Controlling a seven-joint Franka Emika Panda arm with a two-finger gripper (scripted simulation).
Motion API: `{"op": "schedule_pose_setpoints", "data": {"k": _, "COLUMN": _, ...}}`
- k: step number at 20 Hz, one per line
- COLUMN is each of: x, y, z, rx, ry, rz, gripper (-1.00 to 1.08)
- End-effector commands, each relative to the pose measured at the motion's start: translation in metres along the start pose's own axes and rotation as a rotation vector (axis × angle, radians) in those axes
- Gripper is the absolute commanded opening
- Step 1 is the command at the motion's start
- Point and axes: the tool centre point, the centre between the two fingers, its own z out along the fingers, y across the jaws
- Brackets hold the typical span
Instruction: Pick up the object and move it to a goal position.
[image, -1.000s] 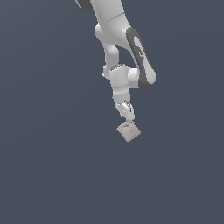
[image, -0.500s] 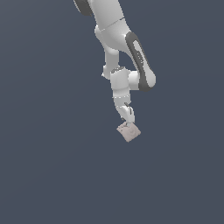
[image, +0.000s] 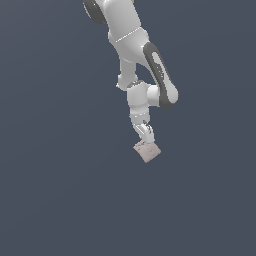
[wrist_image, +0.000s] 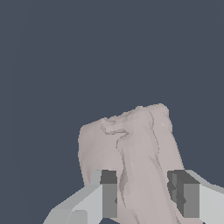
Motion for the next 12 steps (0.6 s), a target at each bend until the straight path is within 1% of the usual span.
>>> {"op": "schedule_pose_setpoints", "data": {"k": 1, "x": 0.0000, "y": -0.0002, "z": 0.0004, "rx": 0.000, "ry": 0.000, "rz": 0.000, "gripper": -1.00}}
{"op": "schedule_pose_setpoints", "data": {"k": 12, "x": 0.0007, "y": -0.0019, "z": -0.0028, "rx": 0.001, "ry": 0.000, "rz": 0.000, "gripper": -1.00}}
